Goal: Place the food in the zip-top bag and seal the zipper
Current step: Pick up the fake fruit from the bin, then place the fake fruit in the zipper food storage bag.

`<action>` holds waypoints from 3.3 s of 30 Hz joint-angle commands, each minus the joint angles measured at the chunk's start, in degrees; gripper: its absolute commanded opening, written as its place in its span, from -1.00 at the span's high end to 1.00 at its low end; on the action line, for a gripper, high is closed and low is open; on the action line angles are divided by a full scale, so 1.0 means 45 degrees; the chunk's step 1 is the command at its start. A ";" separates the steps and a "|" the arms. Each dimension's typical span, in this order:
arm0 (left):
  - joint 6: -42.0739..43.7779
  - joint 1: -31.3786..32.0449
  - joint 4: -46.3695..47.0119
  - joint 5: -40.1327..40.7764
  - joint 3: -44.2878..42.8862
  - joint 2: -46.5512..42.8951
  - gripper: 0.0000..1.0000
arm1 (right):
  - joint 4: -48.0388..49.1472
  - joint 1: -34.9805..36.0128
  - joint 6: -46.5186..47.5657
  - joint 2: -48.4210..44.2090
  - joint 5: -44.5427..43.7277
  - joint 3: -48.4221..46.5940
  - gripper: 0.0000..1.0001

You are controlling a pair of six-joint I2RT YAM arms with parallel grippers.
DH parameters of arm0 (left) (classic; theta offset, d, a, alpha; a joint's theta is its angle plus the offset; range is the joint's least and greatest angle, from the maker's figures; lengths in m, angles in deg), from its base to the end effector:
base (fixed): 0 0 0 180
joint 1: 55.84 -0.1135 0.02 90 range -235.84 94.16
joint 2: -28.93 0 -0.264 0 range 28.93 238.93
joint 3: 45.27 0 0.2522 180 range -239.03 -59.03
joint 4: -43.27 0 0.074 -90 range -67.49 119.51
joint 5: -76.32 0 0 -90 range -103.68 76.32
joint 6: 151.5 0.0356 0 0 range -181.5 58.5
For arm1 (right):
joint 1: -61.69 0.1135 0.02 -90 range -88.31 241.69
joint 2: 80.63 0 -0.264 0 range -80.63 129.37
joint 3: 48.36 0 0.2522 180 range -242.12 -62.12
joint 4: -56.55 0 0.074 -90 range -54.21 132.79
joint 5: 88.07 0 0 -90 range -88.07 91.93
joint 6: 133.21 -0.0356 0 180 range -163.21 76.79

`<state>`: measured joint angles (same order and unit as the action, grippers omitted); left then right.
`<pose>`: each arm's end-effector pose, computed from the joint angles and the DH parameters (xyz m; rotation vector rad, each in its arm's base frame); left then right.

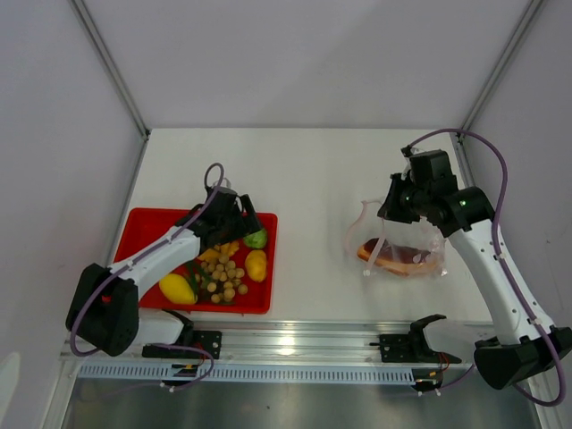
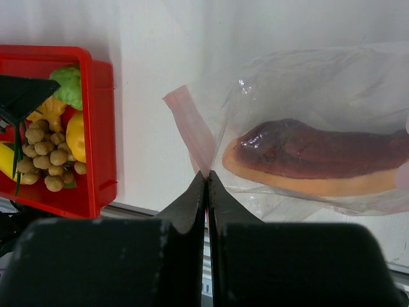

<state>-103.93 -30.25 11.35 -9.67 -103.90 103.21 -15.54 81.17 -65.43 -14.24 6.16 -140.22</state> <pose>0.2403 -0.1123 0.2188 -0.3919 2.4198 -0.4611 0.2039 0.0749 0.3843 0.0224 2.4253 0.4270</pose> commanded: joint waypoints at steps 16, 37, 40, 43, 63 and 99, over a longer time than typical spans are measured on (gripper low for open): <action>-0.0667 -0.0177 0.1904 -0.0890 0.0203 0.2106 -0.41 | 0.0402 0.0006 0.0152 -0.0437 0.0290 -0.0183 1.00; 0.0035 0.0874 -0.2234 0.1158 -0.0163 -0.4467 0.99 | 0.0500 0.0064 -0.0082 -0.0535 0.0681 -0.0027 1.00; 0.0327 0.1868 -0.2101 0.1043 -0.0751 -0.5313 0.99 | 0.0578 0.0084 -0.0141 -0.0418 0.0818 -0.0006 1.00; 0.0855 0.2806 -0.0177 -0.0631 -0.0987 -0.5570 0.99 | 0.0773 0.0064 -0.0355 -0.0320 0.1342 -0.0104 1.00; 0.1442 0.6307 0.2687 -0.3664 -0.4014 0.0385 0.99 | 0.2043 0.0240 -0.2074 -0.0788 0.5193 0.0032 1.00; 0.1990 0.6464 0.0216 0.2111 -0.1593 -0.4920 -0.91 | 0.1516 0.0162 -0.1528 -0.1004 0.3807 0.0189 1.00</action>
<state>-95.69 -1.21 18.65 -11.29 -111.52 85.44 -9.26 82.09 -73.97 -17.58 24.80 -139.37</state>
